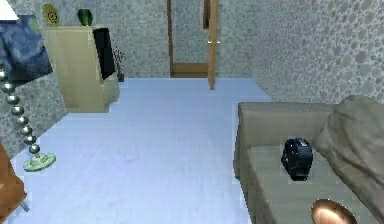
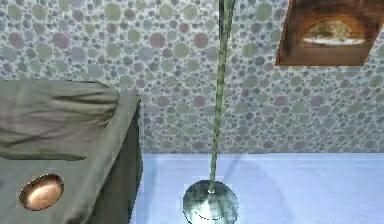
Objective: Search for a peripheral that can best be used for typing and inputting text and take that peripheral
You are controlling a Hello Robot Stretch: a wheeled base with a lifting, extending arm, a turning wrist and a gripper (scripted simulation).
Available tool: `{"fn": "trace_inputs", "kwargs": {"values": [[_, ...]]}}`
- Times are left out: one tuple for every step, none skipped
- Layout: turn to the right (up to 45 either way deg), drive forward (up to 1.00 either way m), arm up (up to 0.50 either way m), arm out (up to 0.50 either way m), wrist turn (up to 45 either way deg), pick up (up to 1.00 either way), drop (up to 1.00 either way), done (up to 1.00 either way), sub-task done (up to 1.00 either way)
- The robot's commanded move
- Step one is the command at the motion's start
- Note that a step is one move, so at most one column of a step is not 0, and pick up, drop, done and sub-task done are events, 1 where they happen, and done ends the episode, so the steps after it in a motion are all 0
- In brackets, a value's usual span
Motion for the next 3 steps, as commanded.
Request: {"fn": "trace_inputs", "kwargs": {"values": [[0.0,1.0,0.0,0.0,0.0,0.0,0.0,0.0,0.0],[0.0,1.0,0.0,0.0,0.0,0.0,0.0,0.0,0.0],[0.0,1.0,0.0,0.0,0.0,0.0,0.0,0.0,0.0]]}}
